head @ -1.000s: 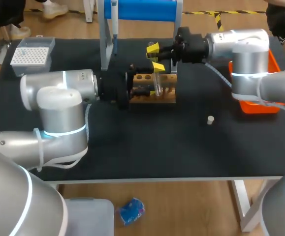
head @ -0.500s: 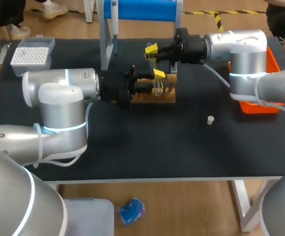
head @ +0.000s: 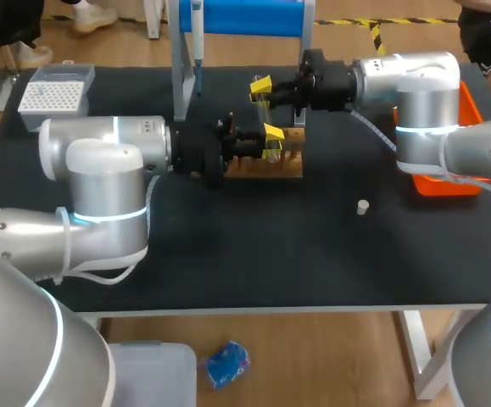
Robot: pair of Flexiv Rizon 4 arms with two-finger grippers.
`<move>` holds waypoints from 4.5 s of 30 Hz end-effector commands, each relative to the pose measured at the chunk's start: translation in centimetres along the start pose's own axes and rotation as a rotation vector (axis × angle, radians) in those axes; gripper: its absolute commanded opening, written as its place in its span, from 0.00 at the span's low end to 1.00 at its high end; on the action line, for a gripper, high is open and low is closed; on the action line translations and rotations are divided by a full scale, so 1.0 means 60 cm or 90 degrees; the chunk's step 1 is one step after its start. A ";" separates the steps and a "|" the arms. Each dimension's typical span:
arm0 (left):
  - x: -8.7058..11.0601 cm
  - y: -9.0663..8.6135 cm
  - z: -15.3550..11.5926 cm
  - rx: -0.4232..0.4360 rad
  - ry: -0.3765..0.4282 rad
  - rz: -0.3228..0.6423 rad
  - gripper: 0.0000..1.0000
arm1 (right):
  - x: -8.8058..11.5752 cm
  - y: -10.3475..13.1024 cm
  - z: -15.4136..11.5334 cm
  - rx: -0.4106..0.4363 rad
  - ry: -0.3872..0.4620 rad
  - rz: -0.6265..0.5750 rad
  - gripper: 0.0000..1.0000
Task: Invert the test tube, pick up the pipette, mount the tip to pipette, aspirate from beaker and dispense into the tube, eject the tip, return the pipette, and cap with the stopper.
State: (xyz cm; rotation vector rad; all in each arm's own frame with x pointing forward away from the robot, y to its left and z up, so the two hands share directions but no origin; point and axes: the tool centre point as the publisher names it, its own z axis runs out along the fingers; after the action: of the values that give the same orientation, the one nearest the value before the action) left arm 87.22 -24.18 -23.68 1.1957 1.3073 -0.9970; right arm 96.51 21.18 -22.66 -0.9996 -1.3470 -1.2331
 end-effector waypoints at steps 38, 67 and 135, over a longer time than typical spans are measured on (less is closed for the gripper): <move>-0.079 0.024 -0.034 -0.068 0.001 -0.415 0.00 | 0.045 -0.021 -0.123 0.057 -0.213 -0.536 1.00; -0.109 0.058 -0.020 0.014 -0.021 -0.806 0.00 | -0.025 -0.082 -0.171 0.301 -0.391 -0.884 1.00; -0.031 0.209 0.006 0.017 -0.017 -0.982 0.00 | -0.137 -0.039 -0.221 0.358 -0.416 -0.909 1.00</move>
State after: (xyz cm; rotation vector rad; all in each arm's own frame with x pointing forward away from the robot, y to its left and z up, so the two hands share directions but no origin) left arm 99.34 -22.74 -20.80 -0.0654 2.1744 -2.0161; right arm 97.22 8.25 -31.56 0.1689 -2.9484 -1.3064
